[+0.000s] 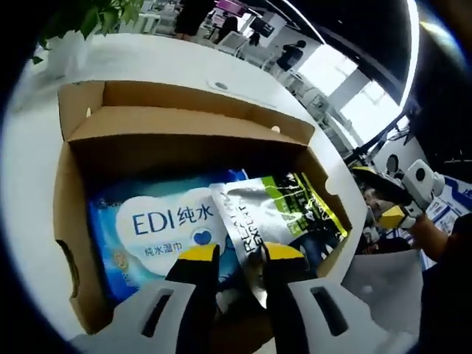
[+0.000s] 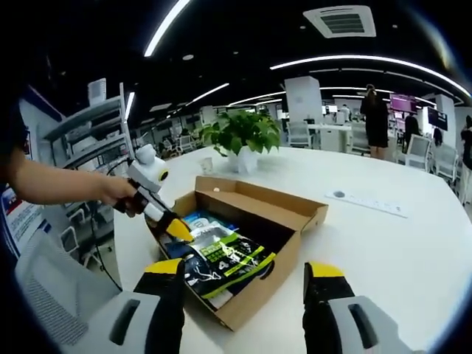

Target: Operate the shoe box by opening the lid, removing the specified soft item, and placing it in the target area until the item is outside and the box remains undamaged.

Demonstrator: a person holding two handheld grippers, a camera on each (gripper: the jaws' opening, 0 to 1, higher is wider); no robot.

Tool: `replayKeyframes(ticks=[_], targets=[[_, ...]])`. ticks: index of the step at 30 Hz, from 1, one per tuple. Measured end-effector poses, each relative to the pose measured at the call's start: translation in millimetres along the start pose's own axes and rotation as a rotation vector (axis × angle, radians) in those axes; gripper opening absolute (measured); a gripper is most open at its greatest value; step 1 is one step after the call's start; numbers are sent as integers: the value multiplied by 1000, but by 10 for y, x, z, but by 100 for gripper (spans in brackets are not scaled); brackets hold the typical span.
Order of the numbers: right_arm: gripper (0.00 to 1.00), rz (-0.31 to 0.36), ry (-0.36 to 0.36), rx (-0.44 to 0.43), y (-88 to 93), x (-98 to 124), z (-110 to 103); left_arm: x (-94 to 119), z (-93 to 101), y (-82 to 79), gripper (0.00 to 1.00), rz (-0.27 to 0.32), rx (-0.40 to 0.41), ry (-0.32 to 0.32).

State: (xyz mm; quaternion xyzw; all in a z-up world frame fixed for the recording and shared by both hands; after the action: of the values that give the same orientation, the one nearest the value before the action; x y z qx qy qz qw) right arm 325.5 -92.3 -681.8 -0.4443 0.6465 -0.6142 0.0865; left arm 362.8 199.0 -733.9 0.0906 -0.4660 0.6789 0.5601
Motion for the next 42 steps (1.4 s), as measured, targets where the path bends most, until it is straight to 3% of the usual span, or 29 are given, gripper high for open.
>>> replayKeyframes(ticks=[5, 9, 20, 42], targets=[[63, -5, -4, -6, 18, -14, -10, -37, 0, 12, 11, 10, 33, 40], [62, -13, -7, -2, 35, -30, -24, -35, -2, 2, 1, 26, -16, 32], [60, -25, -24, -3, 47, -97, -79, 12, 97, 9, 0, 28, -72, 13], [44, -118, -113, -54, 60, -482, -262, 232, -91, 2, 0, 37, -103, -91]])
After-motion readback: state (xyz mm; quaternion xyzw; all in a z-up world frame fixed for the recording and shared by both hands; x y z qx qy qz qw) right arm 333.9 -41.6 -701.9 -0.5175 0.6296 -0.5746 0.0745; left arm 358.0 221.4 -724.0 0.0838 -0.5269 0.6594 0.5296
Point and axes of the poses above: the point that each gripper's makers call its tool centre point, and the gripper's own axes: x roughly backward along the fingers, z roughly to its right, y roughly out of its underside, the point moved 10 cm from there along x, roughly backward along the fingers, and after that the axes turned 5 degrees about -x, right-handed, at the moved point
